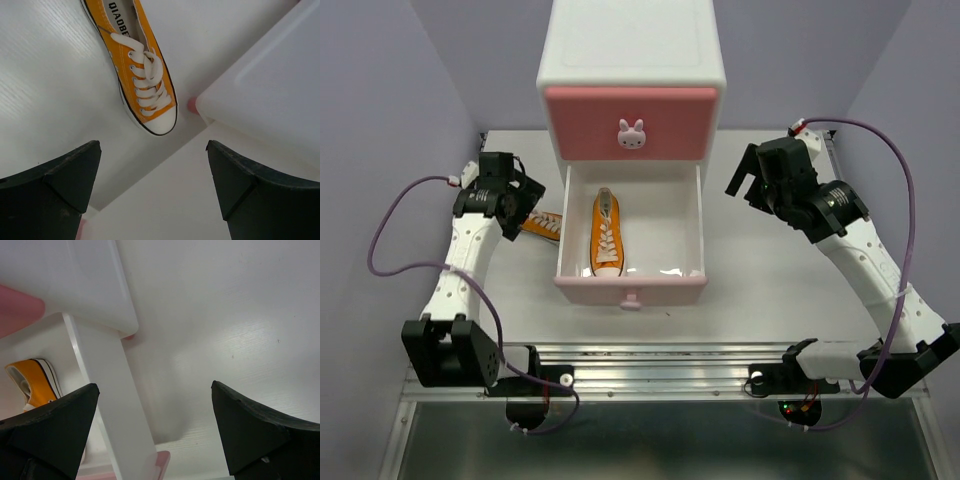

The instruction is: Place and organize the shoes in the shoe cabinet

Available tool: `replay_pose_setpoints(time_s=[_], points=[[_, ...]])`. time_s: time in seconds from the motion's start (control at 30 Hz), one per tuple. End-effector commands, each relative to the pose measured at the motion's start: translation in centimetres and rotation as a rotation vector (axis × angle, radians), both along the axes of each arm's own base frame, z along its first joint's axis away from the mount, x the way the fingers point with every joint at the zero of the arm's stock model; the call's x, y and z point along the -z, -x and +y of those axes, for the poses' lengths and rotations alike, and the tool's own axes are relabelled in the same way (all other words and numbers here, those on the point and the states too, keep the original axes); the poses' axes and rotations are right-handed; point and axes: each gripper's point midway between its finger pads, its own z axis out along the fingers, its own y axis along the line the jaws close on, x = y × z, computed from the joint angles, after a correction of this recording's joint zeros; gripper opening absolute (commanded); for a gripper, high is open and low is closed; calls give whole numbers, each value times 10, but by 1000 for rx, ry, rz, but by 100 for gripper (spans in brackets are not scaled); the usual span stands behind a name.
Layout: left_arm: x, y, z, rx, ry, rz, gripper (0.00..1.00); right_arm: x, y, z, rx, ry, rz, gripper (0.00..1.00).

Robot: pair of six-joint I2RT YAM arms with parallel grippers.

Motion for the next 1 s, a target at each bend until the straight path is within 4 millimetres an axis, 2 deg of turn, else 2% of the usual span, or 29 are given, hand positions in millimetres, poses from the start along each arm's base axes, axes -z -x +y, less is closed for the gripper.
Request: replay_pose_setpoints(time_s=[0.0,0.03,0.17,0.2,0.23,0.37,0.5,0.57,0.63,0.67,0.7,0.73,0.77,0.8,0.93,0.97], points=[[7,-36,4,53,-40,-9,99,-24,1,-8,34,-22,-63,100],[10,-41,7,53,-53,2,99,-23,1,-9,38,-20,-59,100],[49,-57,8,39,-42,115,99,-23,5,-12,43,-5,-47,100],[57,-59,9,39,-45,130,99,-24,6,-15,51,3,-48,100],[71,-61,19,11,-45,163,99,-25,6,-17,55,7,-49,100],[101,-67,20,8,-36,242,99,-31,12,-24,59,38,-46,100],[116,-80,19,2,-26,257,98,-36,17,-29,65,49,-44,100],[125,-84,18,-4,-15,276,93,-37,20,-30,65,48,-42,100],[128,-86,19,-10,-17,289,77,-37,23,-33,73,48,-37,100],[131,-85,19,-12,-17,301,61,-38,26,-34,77,43,-41,100],[130,-86,20,-13,-18,297,51,-39,27,-35,79,38,-42,100],[129,-86,21,-15,-26,299,38,-40,27,-35,85,35,-44,100],[127,-84,22,-16,-29,304,12,-40,28,-36,90,30,-44,100],[125,-84,22,-15,-33,303,1,-40,29,-37,95,26,-46,100],[95,-81,32,-28,-78,250,0,-40,31,-36,101,3,-54,100],[79,-77,35,-35,-88,222,0,-40,31,-35,102,-7,-59,100]])
